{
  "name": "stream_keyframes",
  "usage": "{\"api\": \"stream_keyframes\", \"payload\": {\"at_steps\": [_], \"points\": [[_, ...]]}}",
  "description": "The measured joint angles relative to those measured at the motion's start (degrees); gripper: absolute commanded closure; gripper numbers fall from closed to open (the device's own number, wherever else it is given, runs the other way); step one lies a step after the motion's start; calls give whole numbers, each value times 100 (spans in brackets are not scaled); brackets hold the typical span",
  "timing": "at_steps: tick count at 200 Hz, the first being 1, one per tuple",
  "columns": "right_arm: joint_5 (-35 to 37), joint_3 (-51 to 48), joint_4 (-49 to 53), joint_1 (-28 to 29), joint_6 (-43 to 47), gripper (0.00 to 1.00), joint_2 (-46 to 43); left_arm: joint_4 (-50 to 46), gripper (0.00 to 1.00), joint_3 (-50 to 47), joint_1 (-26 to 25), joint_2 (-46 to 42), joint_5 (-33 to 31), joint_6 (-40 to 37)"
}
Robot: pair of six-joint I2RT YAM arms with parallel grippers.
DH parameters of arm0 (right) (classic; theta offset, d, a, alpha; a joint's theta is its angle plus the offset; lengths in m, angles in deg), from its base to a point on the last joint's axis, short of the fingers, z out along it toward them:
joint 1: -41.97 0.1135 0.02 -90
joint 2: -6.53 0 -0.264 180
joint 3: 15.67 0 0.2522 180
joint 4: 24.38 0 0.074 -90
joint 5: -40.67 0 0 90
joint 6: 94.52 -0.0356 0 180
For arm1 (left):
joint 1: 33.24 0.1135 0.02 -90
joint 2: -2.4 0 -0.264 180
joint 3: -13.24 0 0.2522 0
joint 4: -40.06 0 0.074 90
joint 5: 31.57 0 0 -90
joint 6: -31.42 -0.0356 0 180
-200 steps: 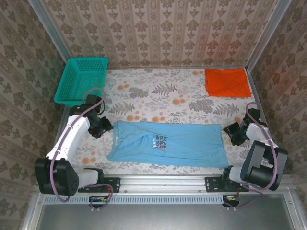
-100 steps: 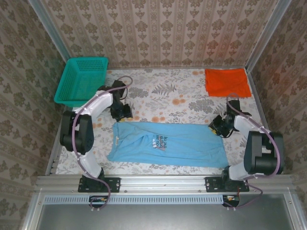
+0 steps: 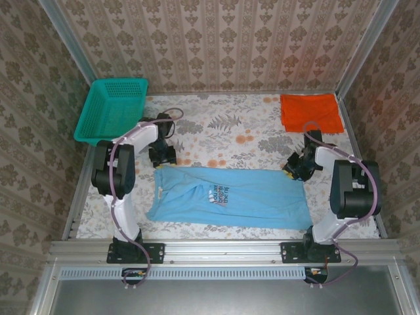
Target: Fold and stack the t-shirts
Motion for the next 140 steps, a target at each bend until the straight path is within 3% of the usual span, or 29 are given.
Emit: {"api": "stream_keyframes", "payload": {"at_steps": [13, 37, 81, 109, 140], "points": [[15, 103, 48, -39, -2, 82, 68, 48, 75, -2, 4, 109, -125, -59], [15, 160, 35, -122, -7, 81, 155, 70, 95, -4, 48, 140, -337, -114], [-225, 205, 24, -350, -59, 75, 256, 293, 100, -4, 216, 111, -673, -72], [-372, 238, -11, -382, -83, 63, 264, 378, 86, -2, 221, 111, -905, -24], [-442, 256, -79, -398, -101, 52, 210, 295, 63, 168, 254, 111, -1259, 92]]}}
